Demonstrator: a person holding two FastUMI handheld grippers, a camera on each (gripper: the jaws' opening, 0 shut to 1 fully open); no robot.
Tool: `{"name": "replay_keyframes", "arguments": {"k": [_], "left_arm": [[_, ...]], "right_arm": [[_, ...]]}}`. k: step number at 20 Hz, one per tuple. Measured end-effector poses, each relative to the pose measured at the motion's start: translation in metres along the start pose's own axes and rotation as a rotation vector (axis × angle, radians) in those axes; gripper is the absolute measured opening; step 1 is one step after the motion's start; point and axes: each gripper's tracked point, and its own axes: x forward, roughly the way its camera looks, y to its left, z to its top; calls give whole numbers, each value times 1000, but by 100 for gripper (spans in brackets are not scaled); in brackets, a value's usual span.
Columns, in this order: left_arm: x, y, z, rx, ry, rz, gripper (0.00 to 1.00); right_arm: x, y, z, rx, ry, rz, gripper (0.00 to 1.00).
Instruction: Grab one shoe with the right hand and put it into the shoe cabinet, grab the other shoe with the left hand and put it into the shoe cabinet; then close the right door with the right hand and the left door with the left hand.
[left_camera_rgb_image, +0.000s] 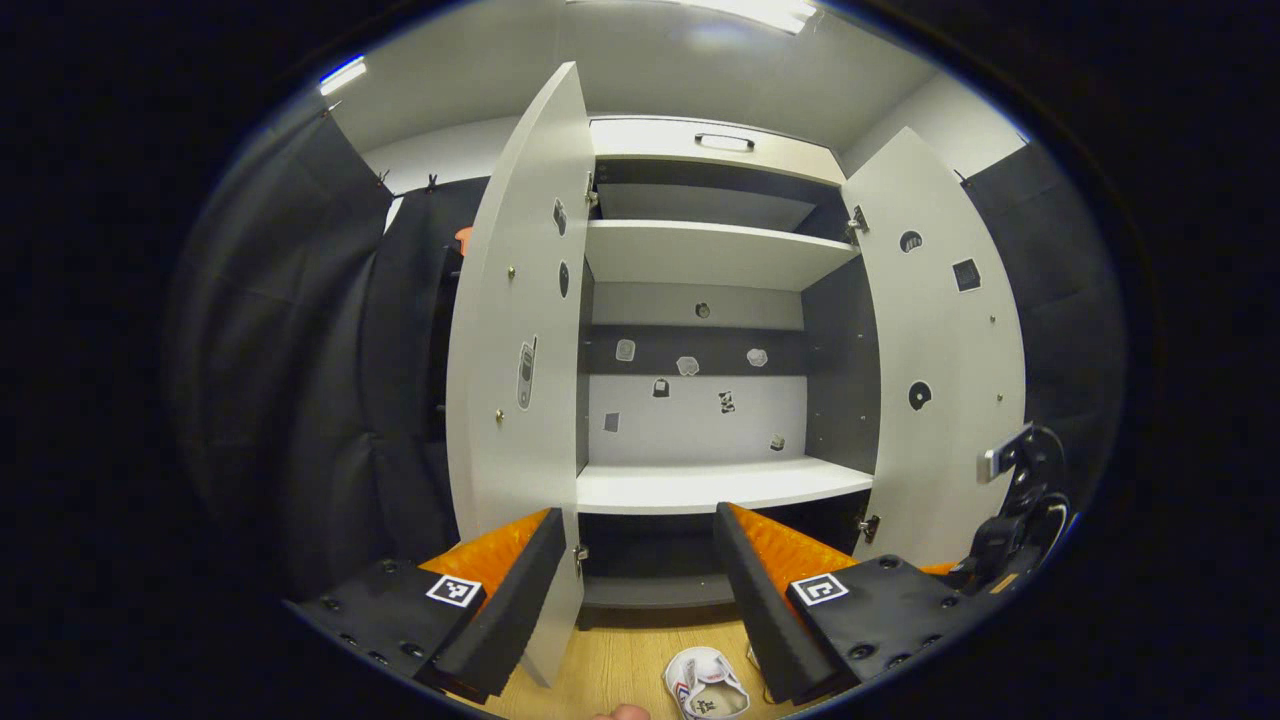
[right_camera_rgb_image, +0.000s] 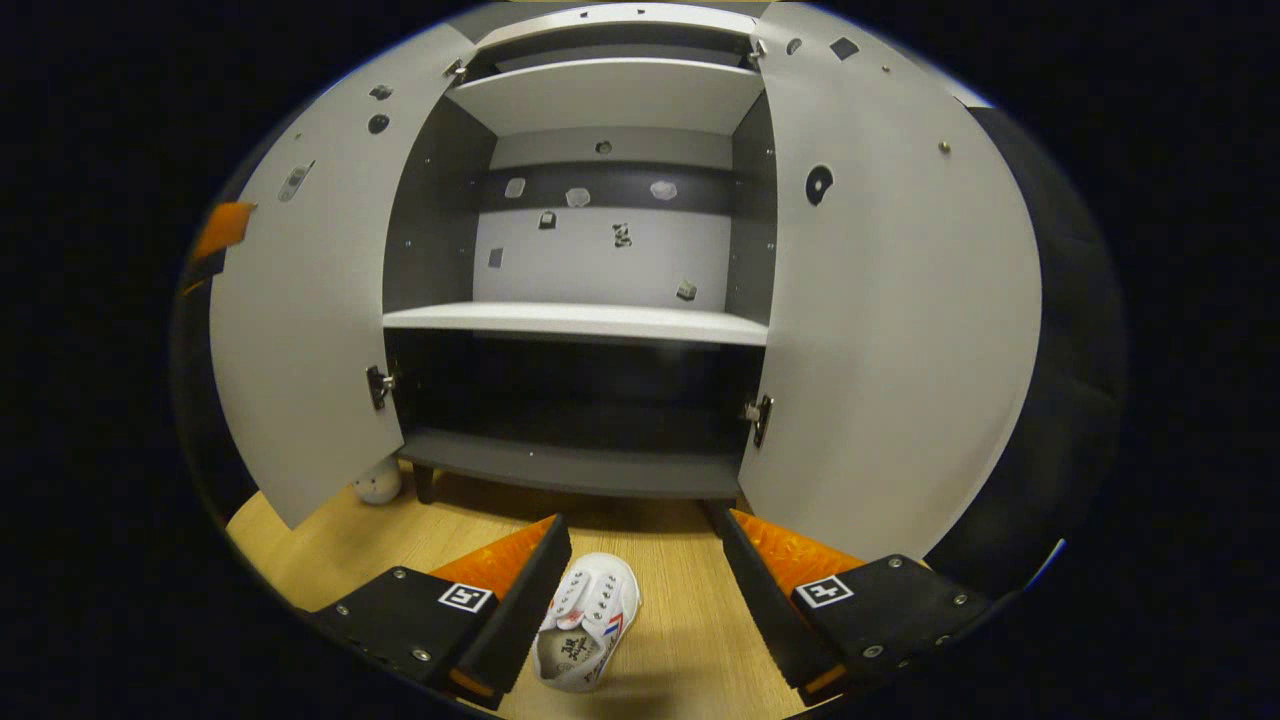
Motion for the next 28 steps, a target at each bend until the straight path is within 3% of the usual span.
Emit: {"name": "replay_keyframes", "arguments": {"k": [8,13,18,22,24,25,26,28], "left_arm": [[1,8,-16,-29,36,14,96],[2,9,-23,-23,52,18,96],[3,6,-30,-33,71,16,96],[2,9,-37,-42,89,25,96],[2,10,-42,-53,97,26,96],[2,9,-43,-61,103,24,96],[2,8,-46,-70,107,23,96],[1,8,-49,-81,112,24,96]], "right_arm": [[16,13,-118,-68,243,41,94],[31,17,-154,-77,352,50,92],[58,23,-163,-94,368,56,85],[81,28,-169,-20,377,64,71],[89,34,-168,-25,347,90,59],[91,33,-164,-35,321,90,47],[92,28,-166,-44,315,79,45],[100,16,-167,-27,296,19,31]]}}
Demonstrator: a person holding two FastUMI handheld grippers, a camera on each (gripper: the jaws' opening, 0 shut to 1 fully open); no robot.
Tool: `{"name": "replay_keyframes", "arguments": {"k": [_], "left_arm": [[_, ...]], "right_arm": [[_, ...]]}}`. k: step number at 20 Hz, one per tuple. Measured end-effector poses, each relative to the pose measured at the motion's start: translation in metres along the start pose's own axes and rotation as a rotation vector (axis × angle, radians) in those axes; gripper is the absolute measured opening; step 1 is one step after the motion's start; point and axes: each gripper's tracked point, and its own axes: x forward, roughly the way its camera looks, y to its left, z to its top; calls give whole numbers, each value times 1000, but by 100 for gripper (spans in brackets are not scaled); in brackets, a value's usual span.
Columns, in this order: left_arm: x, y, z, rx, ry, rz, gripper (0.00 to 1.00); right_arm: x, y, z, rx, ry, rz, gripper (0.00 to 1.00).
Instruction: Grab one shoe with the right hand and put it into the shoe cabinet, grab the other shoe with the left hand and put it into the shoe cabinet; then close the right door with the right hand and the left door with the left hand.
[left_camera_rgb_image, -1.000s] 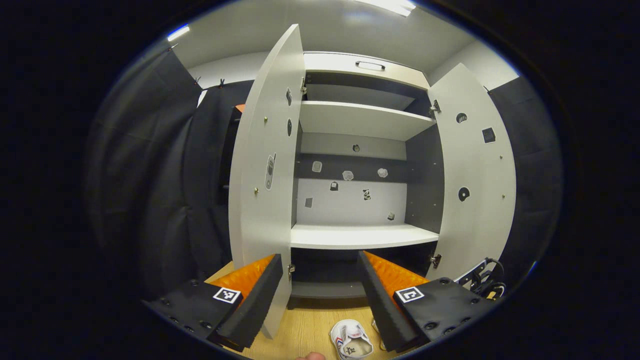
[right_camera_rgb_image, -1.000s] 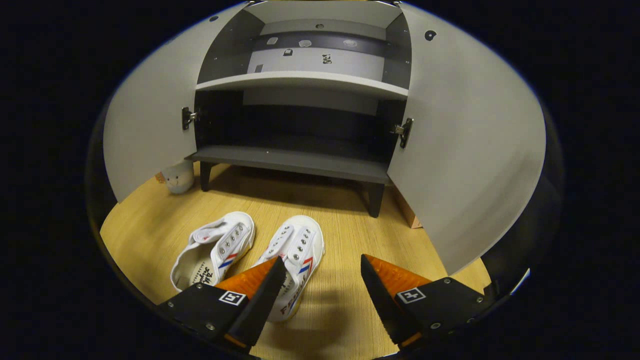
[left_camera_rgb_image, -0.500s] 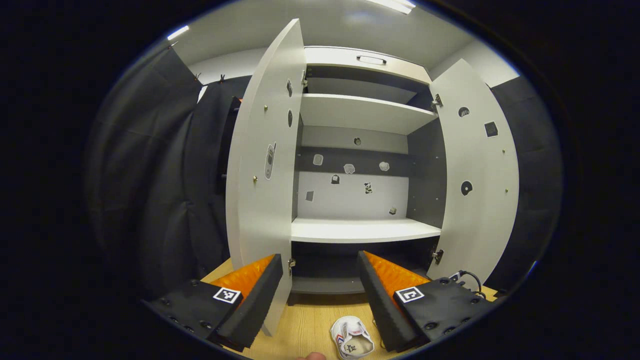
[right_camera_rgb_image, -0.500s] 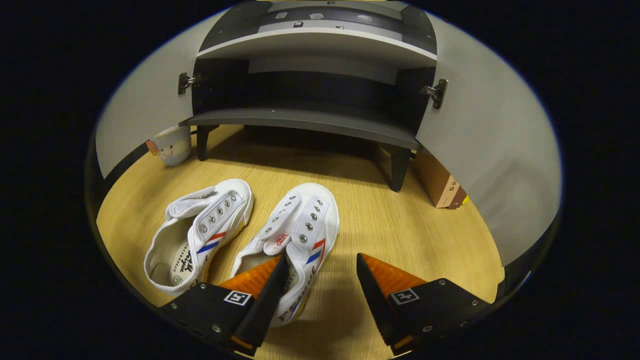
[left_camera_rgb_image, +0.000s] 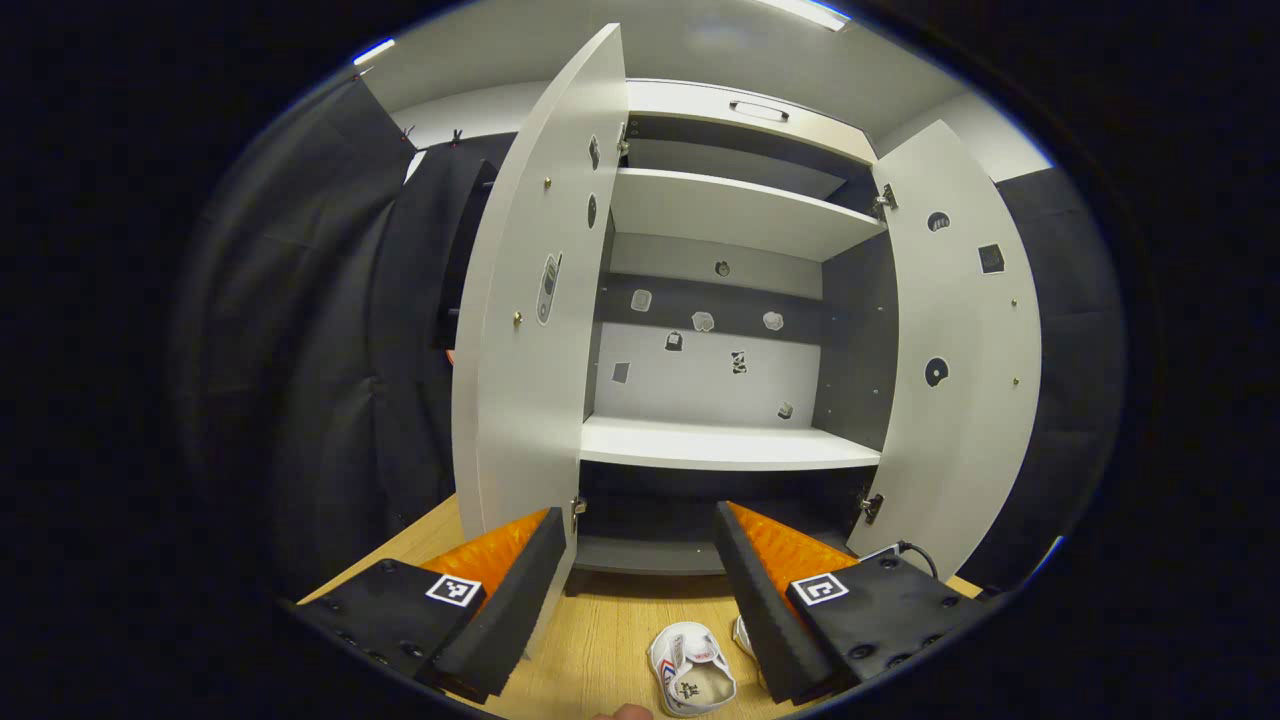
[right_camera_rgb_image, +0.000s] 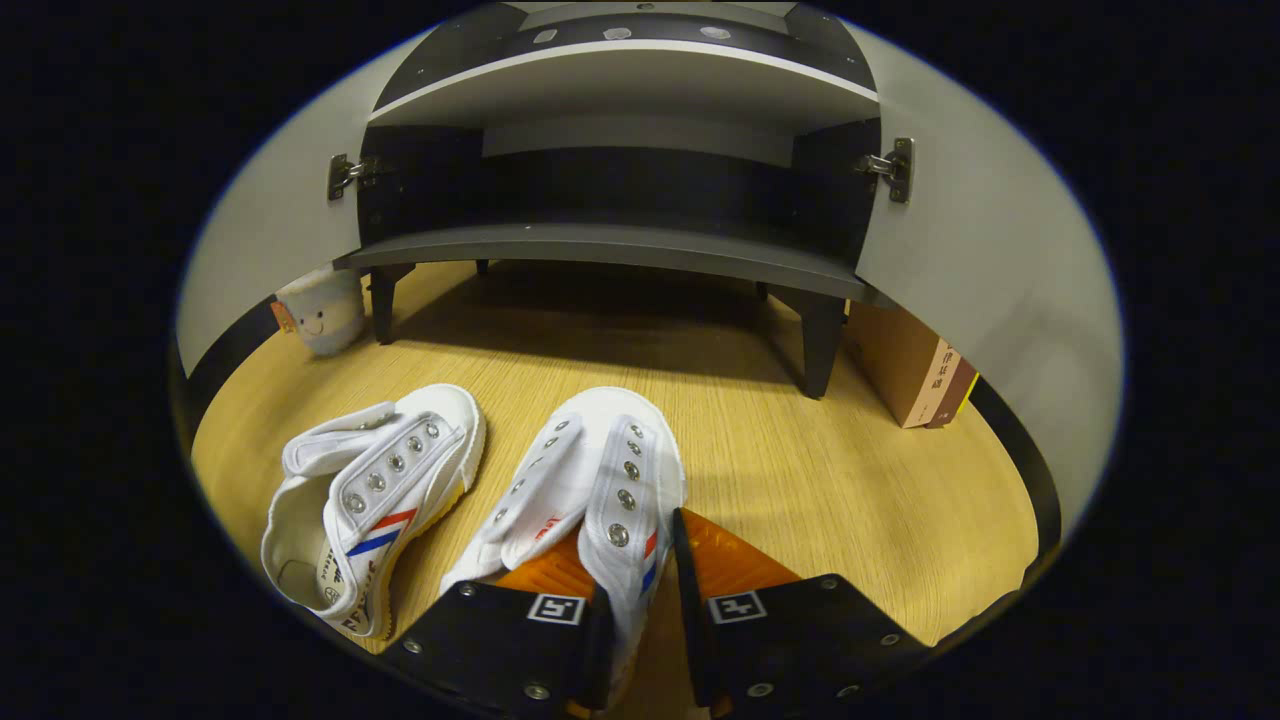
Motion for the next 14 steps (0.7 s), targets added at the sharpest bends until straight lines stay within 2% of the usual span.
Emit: {"name": "replay_keyframes", "arguments": {"k": [1,4,7,11,14], "left_arm": [[0,0,-1,-1,1,2,96],[-3,0,-4,4,1,7,96],[-5,-4,-5,8,-4,3,96],[-3,-12,-8,20,-19,-12,96],[-4,-20,-12,28,-29,-35,96]], "right_arm": [[-2,-5,-1,17,0,-2,6],[-2,-1,5,40,-23,28,1],[-18,-2,21,66,-66,45,0],[-59,-10,59,127,-141,52,0],[-102,-16,105,118,-214,37,0]]}}
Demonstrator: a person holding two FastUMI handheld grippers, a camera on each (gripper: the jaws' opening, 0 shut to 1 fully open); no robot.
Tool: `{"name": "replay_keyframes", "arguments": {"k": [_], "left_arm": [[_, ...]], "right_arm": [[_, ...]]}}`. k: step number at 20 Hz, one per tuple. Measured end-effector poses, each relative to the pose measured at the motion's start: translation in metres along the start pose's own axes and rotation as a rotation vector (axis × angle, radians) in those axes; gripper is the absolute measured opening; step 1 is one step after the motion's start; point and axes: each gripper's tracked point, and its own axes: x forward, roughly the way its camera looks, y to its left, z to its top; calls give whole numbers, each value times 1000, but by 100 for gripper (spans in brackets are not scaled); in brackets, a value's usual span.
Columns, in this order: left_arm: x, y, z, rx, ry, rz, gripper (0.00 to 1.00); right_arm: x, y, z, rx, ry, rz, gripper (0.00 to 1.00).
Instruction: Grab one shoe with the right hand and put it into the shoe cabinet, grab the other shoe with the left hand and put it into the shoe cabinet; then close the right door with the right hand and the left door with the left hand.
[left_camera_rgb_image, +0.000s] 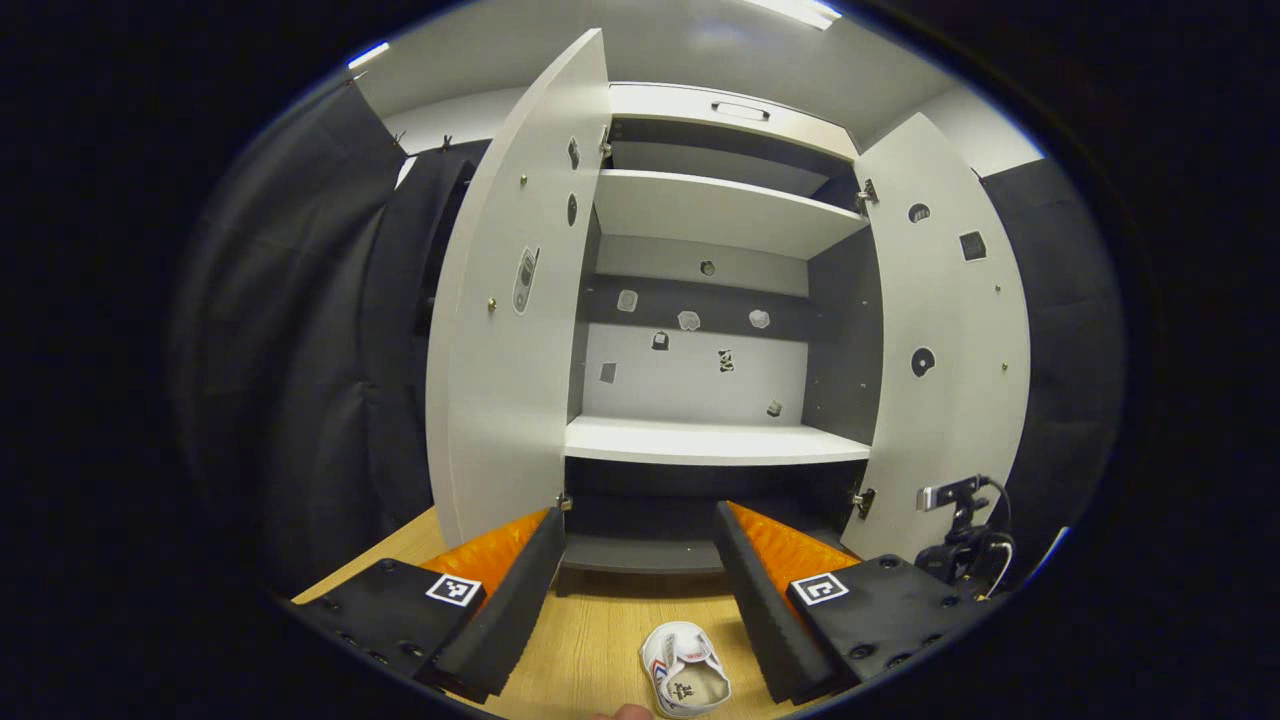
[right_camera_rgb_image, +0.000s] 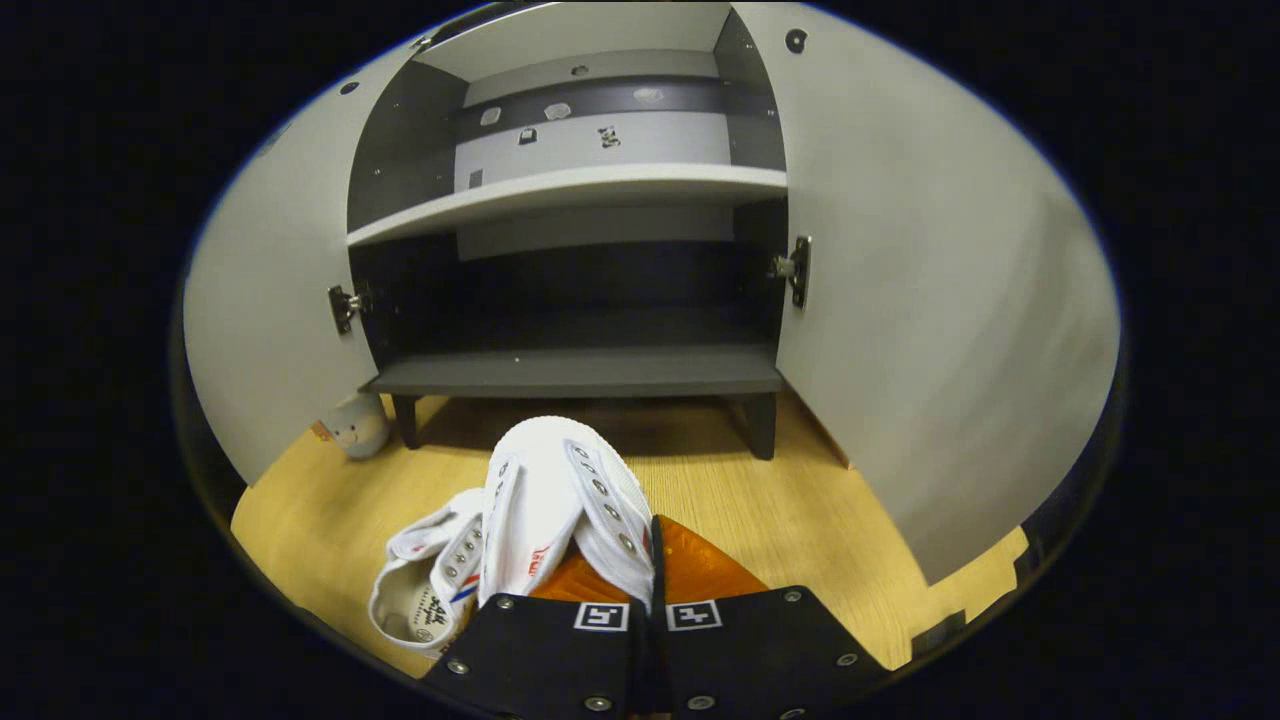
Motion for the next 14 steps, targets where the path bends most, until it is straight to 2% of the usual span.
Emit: {"name": "replay_keyframes", "arguments": {"k": [4,7,11,13,14], "left_arm": [[-1,-7,-1,11,-26,-24,97],[-3,-12,-5,-7,-26,-46,96],[-7,-7,-2,-23,-39,-42,97],[-9,-1,-1,-14,-45,-29,96],[-10,2,-2,-10,-41,-21,99]], "right_arm": [[-39,8,108,12,-119,-32,0],[-36,15,196,25,-211,-35,0],[2,17,289,-41,-277,-102,0],[34,16,320,-23,-250,-133,0],[58,17,330,2,-228,-144,0]]}}
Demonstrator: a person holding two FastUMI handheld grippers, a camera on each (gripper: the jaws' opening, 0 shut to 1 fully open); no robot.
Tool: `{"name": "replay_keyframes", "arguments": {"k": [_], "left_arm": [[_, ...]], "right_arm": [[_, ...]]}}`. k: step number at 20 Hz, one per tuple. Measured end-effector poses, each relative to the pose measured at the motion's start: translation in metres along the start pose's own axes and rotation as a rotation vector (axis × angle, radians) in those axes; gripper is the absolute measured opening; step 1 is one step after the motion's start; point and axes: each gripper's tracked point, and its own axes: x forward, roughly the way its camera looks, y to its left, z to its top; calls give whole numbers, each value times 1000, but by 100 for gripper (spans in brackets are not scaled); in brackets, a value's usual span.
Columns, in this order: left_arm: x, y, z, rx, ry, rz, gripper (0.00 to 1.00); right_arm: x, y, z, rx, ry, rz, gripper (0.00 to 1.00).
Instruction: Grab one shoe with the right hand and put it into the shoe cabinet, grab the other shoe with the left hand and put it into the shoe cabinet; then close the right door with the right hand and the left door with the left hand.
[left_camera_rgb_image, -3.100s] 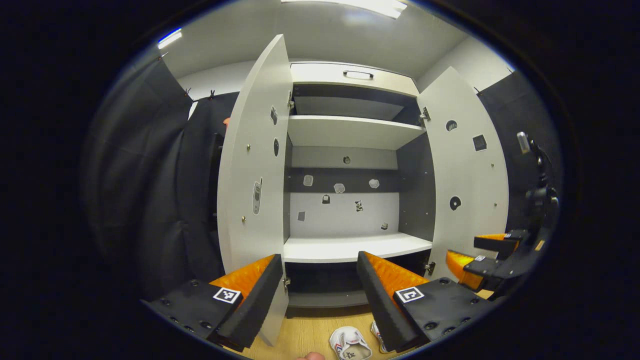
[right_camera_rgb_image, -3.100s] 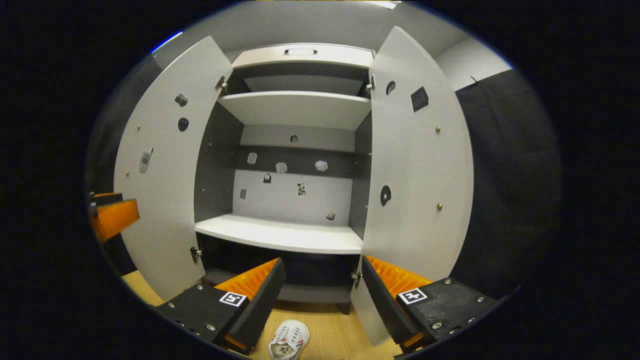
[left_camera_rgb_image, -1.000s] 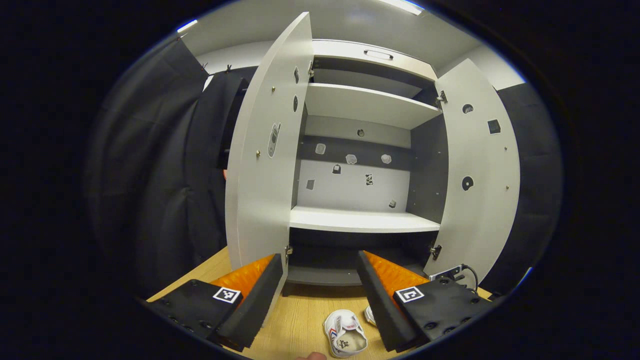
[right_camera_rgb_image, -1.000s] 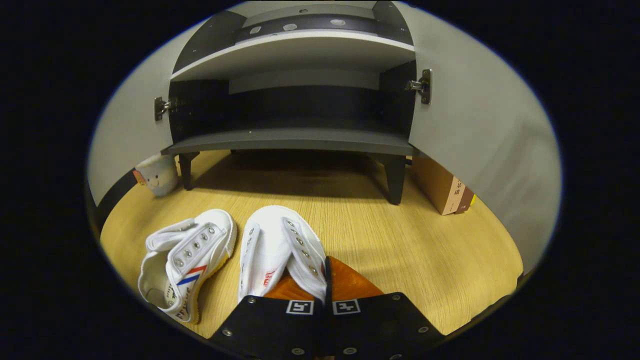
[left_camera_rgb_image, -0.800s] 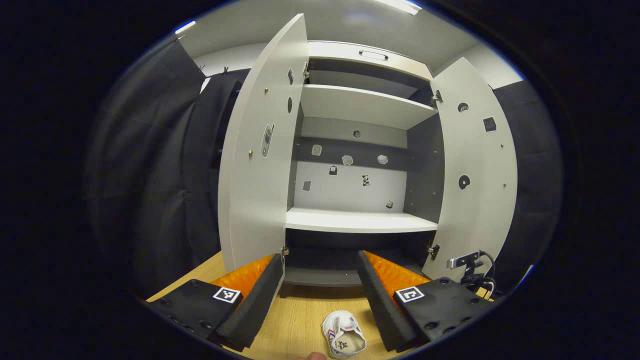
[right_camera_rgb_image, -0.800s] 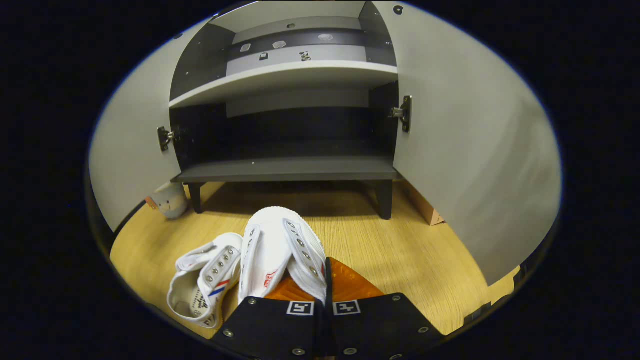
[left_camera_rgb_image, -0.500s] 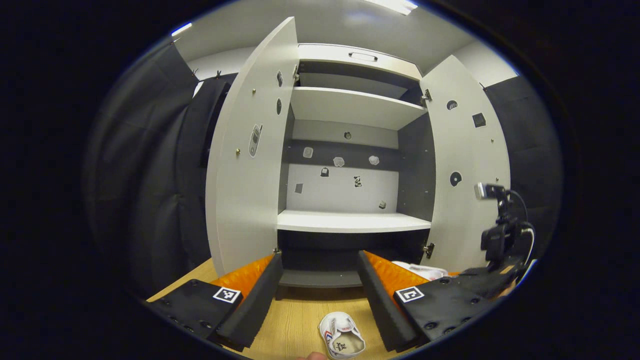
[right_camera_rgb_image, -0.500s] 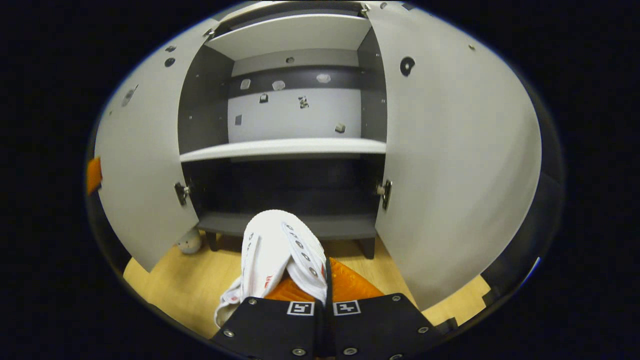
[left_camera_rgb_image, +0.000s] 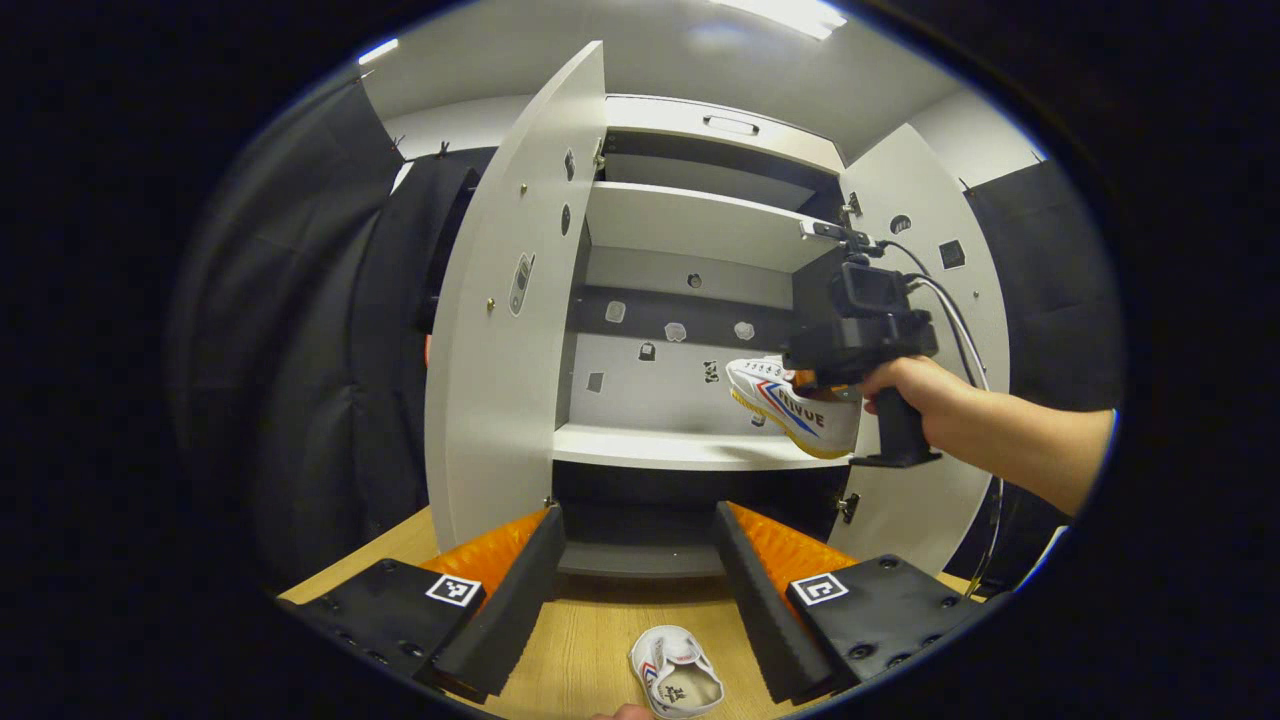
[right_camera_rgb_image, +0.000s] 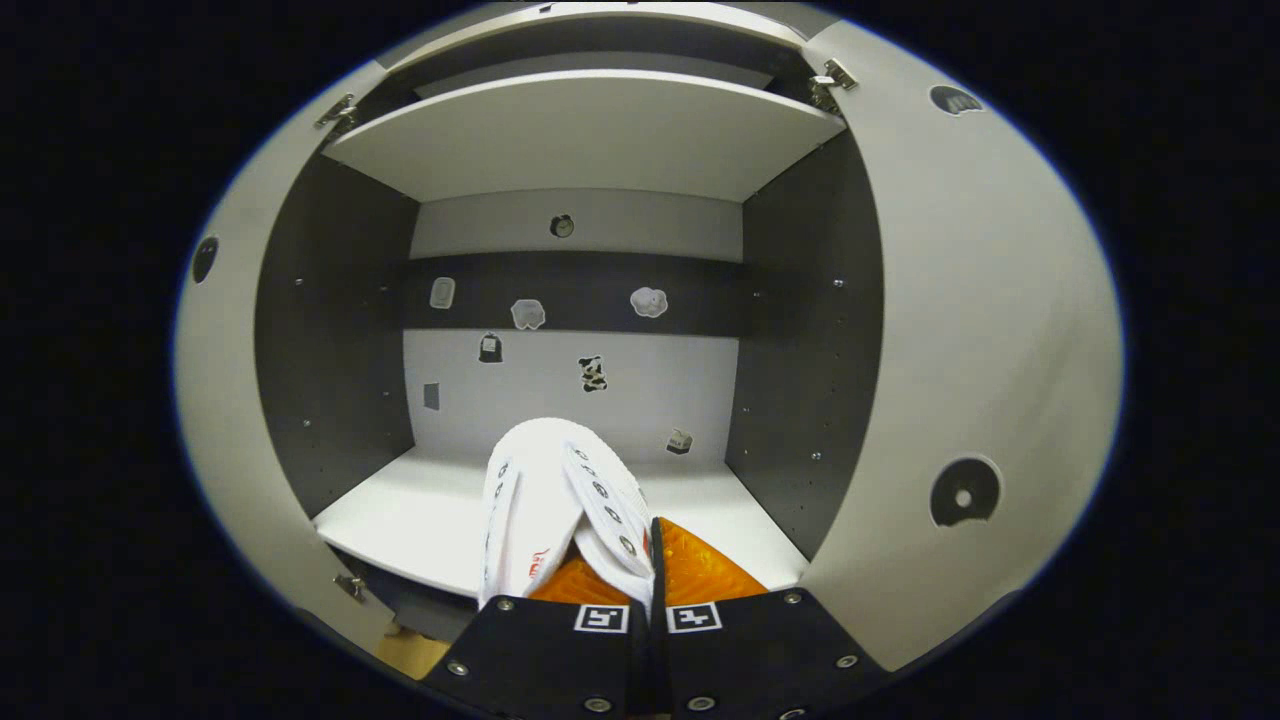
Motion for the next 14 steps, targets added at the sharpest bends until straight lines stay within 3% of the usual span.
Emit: {"name": "replay_keyframes", "arguments": {"k": [6,10,14], "left_arm": [[-2,16,-5,2,30,30,97],[-3,24,-7,19,38,49,96],[0,25,-8,29,41,45,96]], "right_arm": [[94,-11,-37,-5,179,-128,0],[110,-18,-51,6,237,-156,0],[114,-16,-55,10,267,-137,1]]}}
